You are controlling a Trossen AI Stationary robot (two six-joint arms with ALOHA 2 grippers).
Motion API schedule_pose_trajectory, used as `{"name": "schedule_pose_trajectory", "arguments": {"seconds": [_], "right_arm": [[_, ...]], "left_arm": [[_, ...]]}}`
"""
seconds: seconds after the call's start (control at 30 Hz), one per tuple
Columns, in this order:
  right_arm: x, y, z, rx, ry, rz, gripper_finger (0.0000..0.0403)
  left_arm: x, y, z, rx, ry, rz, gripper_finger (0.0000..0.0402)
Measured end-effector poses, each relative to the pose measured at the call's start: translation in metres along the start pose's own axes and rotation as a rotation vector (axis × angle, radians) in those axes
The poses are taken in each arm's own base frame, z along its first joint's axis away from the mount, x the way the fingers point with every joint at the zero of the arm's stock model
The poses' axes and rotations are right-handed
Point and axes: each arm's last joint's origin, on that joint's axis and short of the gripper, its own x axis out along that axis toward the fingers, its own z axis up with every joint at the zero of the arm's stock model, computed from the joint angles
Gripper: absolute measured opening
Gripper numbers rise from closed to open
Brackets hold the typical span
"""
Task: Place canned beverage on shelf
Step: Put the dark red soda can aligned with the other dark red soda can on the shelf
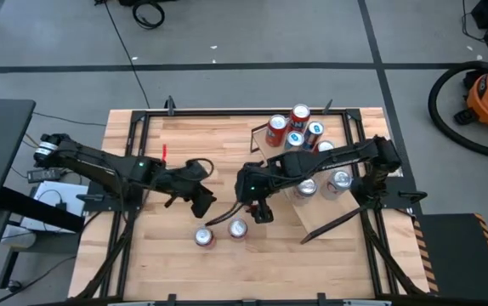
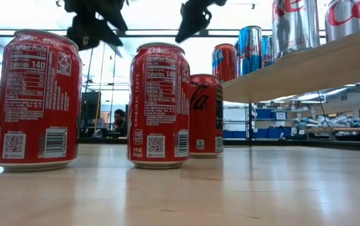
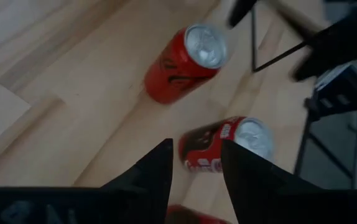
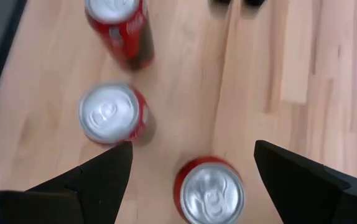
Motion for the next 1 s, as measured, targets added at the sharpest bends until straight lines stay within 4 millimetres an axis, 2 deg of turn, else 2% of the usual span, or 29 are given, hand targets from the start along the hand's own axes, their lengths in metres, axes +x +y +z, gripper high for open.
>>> {"name": "schedule_pose_trajectory", "arguments": {"seconds": [0.13,0.27,0.43,0.57,0.8,1.0], "right_arm": [[0.018,-0.006,-0.002,-0.035,0.043,0.039,0.0356],[0.036,-0.012,-0.005,-0.045,0.090,0.083,0.0389],[0.050,-0.018,-0.013,-0.079,0.179,0.011,0.0391],[0.056,-0.019,-0.016,-0.128,0.217,-0.016,0.0389],[0.069,-0.026,-0.023,-0.103,0.257,-0.012,0.0389],[0.082,-0.028,-0.035,-0.087,0.331,0.024,0.0365]], "left_arm": [[-0.015,0.001,0.002,-0.035,-0.016,-0.033,0.0144],[-0.032,0.003,0.004,-0.065,-0.044,-0.069,0.0144],[-0.045,0.006,0.004,-0.093,-0.057,-0.087,0.0144],[-0.051,0.009,0.003,-0.104,-0.052,-0.082,0.0144],[-0.052,0.012,0.001,-0.108,-0.036,-0.060,0.0144],[-0.052,0.012,0.001,-0.107,-0.033,-0.056,0.0144]]}}
